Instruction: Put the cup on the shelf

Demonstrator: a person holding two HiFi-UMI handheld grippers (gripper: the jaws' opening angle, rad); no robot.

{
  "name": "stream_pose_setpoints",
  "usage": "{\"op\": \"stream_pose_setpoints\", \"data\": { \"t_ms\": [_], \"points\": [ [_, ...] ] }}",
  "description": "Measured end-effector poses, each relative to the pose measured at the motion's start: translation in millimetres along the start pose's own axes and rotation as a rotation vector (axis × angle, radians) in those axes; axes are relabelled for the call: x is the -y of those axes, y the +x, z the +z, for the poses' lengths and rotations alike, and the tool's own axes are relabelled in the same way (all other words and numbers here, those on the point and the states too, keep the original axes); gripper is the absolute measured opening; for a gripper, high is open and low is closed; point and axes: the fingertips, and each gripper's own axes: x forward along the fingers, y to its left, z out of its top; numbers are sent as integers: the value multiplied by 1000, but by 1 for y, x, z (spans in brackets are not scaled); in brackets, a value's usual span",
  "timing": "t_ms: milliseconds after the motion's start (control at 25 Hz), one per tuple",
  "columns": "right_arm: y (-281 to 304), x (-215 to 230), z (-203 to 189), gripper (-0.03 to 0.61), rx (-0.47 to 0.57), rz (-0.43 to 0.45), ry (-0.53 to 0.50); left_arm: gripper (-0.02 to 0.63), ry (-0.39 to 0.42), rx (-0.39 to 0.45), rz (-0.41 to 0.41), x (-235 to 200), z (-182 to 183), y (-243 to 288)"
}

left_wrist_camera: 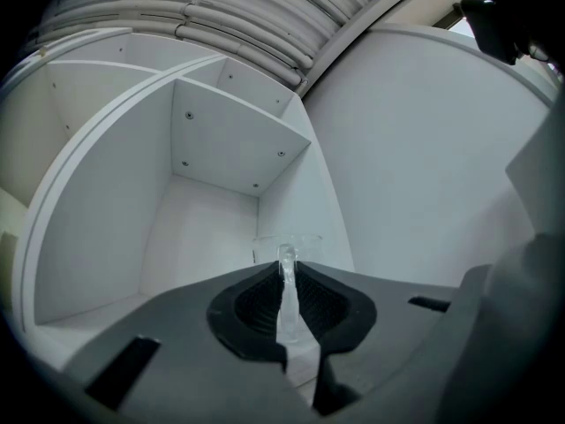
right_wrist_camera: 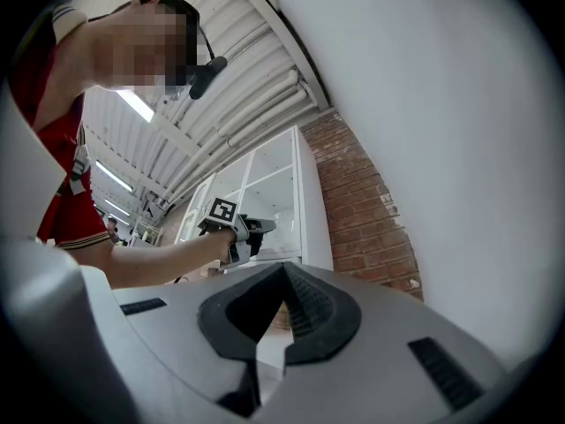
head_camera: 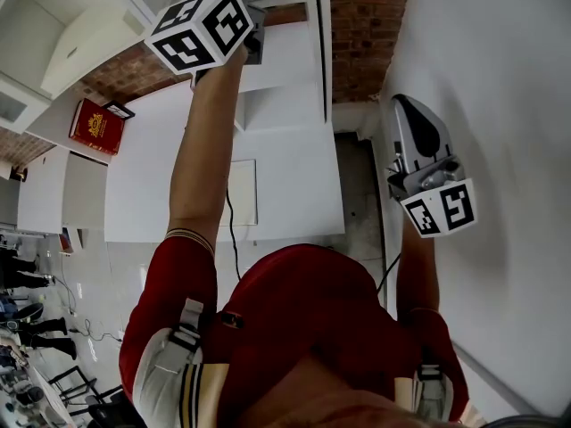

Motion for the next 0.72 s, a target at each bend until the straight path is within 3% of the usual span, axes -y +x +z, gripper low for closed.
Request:
{"op": "stream_pose_setpoints", "data": {
  "t_ms": [720],
  "points": [
    [-9,4,-4,-3,14,-14,27,34,14,-59,50,3,-6,10]
  ]
}}
